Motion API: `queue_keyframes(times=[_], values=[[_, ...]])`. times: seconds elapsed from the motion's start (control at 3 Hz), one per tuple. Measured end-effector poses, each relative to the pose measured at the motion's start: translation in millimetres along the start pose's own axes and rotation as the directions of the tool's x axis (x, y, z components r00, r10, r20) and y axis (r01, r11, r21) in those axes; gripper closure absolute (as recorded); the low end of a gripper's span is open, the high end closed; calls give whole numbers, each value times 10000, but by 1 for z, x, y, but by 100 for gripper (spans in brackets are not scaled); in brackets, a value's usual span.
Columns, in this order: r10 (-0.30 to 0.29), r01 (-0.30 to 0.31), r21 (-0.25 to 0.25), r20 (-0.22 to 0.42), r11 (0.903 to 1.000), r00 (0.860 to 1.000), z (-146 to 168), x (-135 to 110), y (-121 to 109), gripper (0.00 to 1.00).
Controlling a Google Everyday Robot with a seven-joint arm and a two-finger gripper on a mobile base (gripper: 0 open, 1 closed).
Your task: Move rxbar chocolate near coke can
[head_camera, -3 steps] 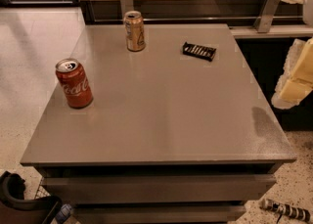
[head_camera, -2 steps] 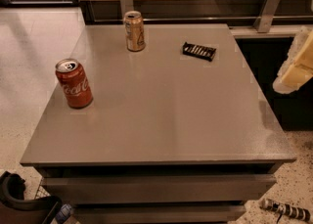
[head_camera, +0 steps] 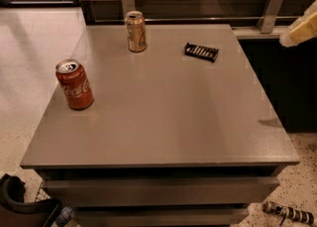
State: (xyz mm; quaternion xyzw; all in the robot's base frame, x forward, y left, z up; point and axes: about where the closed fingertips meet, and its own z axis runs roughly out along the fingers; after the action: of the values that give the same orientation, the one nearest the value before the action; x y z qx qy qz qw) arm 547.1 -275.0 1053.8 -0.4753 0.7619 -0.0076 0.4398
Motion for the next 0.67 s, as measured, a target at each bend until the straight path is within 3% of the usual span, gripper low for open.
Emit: queue_keyframes(times=[0.33, 0.67], values=[[692, -693, -62, 1945, 9976, 9785, 26, -8, -31, 0], [1397, -1313, -488, 2758, 9901, 9510, 51, -4, -43, 0]])
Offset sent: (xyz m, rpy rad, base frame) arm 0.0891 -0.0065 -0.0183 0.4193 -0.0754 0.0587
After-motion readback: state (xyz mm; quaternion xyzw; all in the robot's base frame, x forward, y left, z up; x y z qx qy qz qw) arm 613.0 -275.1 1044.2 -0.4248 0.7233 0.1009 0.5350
